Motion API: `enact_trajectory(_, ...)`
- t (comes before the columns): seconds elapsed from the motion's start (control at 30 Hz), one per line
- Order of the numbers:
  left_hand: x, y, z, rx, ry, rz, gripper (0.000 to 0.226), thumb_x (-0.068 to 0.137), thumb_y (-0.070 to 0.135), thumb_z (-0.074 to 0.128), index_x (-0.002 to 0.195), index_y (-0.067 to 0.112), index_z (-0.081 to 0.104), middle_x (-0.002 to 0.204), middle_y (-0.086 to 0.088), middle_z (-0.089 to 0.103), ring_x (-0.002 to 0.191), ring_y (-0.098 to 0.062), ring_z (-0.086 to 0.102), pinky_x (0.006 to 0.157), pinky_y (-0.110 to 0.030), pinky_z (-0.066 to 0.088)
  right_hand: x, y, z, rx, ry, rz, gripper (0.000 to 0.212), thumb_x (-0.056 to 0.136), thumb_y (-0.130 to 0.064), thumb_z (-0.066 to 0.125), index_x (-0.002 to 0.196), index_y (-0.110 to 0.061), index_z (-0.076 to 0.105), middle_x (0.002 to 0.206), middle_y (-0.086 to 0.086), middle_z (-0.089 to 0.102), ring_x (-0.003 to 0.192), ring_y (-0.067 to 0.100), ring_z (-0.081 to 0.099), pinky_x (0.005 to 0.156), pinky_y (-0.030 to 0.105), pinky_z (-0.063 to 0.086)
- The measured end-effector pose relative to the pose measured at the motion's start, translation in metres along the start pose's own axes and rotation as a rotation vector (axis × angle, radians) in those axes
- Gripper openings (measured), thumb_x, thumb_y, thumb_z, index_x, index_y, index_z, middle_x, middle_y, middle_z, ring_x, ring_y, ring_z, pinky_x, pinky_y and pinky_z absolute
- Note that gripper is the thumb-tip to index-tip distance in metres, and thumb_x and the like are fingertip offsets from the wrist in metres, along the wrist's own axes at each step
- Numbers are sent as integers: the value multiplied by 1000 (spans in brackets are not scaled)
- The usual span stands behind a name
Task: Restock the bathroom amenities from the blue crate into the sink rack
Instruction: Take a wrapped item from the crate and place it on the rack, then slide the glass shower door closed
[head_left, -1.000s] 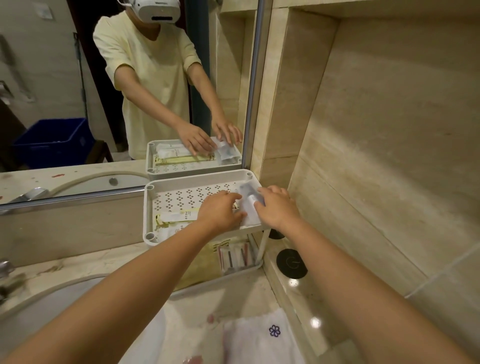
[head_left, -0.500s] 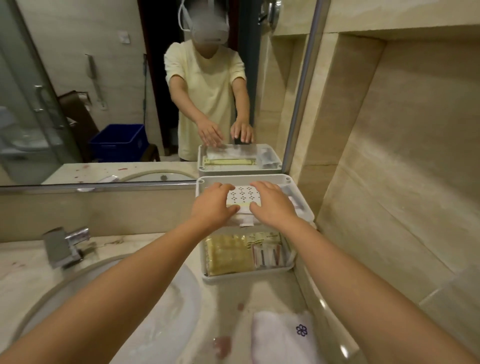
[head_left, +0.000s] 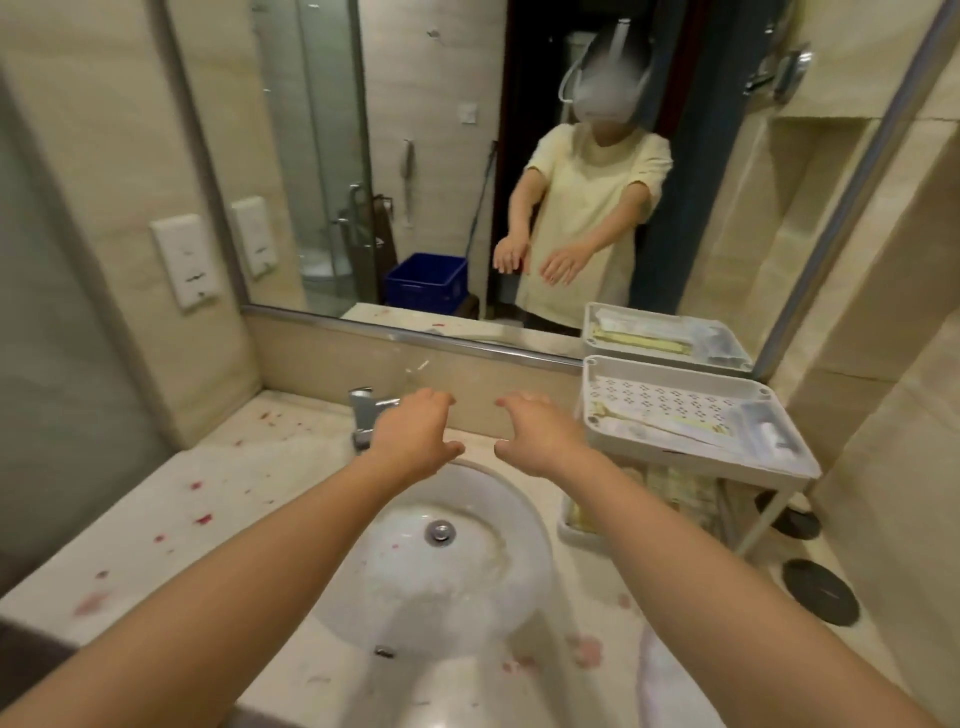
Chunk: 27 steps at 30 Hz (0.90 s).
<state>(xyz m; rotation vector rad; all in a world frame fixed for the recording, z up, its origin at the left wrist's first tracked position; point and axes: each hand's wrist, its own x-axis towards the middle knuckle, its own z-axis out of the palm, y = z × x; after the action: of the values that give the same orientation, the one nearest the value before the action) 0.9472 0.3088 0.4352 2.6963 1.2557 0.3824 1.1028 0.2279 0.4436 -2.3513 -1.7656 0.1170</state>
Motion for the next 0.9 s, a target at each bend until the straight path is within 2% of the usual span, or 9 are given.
enact_trajectory(0.17,-66,-65,-18,48,-22,-143,59,83,47,68,133,27,48,132,1,51,121,-20,50,91,-35,44,-15,-78,22,-29,-72,-152,58,81,-35,63,136,-23,48,132,4,53,123,27,48,94,37,43)
enact_trajectory(0.43,-187,-149,-36,58,-21,-345,63,86,49,65,140,25,42,138,5,48,127,-17,46,94,-36,44,-56,-200,65,-3,-143,-361,63,84,-31,60,144,-23,41,142,2,46,131,23,42,97,35,41)
enact_trajectory(0.7,-313,-210,-54,80,-7,-569,64,84,49,65,140,26,43,138,4,48,126,-17,48,98,-37,45,-109,-315,107,0,-224,-579,64,84,-32,59,144,-22,40,142,1,46,131,24,41,100,39,41)
enact_trajectory(0.9,-401,-247,-67,88,15,-731,65,83,51,67,139,26,44,135,2,49,125,-20,49,96,-38,46,-152,-394,133,24,-231,-752,58,82,-39,63,135,-22,49,131,4,53,123,27,49,96,40,45)
